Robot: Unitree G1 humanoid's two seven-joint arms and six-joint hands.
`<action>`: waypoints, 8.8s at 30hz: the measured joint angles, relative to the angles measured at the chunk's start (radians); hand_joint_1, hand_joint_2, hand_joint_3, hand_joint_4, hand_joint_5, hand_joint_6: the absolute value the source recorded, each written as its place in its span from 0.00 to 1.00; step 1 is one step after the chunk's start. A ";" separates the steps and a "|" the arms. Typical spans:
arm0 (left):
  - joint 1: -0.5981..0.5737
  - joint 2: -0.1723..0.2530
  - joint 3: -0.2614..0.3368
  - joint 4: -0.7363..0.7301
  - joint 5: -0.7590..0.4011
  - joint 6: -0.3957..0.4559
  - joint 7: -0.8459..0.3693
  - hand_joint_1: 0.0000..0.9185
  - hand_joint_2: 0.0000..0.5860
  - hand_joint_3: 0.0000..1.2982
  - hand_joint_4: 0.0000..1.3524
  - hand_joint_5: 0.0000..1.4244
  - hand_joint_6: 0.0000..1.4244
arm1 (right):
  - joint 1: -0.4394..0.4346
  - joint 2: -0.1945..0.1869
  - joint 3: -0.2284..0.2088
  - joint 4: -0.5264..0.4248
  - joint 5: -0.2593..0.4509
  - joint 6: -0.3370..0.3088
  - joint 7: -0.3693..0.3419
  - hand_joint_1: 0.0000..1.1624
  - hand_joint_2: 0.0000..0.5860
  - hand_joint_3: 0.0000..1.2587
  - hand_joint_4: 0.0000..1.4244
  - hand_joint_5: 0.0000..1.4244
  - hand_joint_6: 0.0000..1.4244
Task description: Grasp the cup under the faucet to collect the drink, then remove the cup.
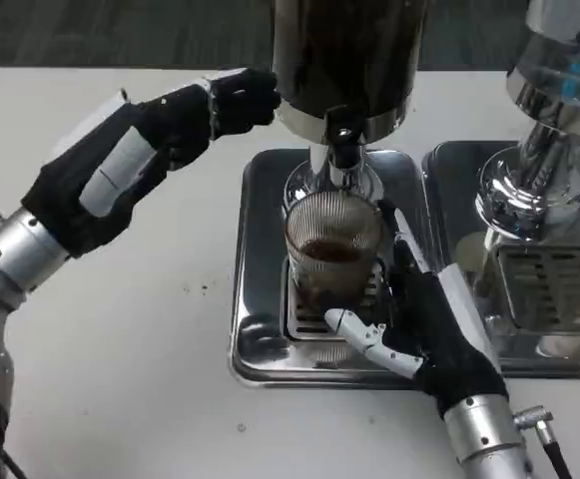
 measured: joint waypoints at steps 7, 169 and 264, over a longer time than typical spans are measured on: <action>0.080 0.023 0.002 0.017 0.035 -0.002 0.033 0.00 0.15 0.18 0.14 0.13 0.08 | 0.000 -0.002 0.004 -0.005 -0.015 0.000 -0.004 0.50 0.39 0.00 0.00 0.00 0.01; 0.220 0.059 -0.064 0.162 0.175 -0.039 0.174 0.00 0.24 0.24 0.25 0.22 0.15 | 0.088 0.032 0.084 -0.008 -0.283 -0.003 -0.618 0.59 0.41 0.47 0.49 0.59 0.82; 0.552 0.337 -0.162 -0.567 0.003 -0.528 0.098 0.00 0.20 0.09 0.01 0.00 0.02 | 0.640 -0.009 0.005 -0.627 -0.291 -0.138 -0.453 0.64 0.36 0.56 0.55 0.68 0.89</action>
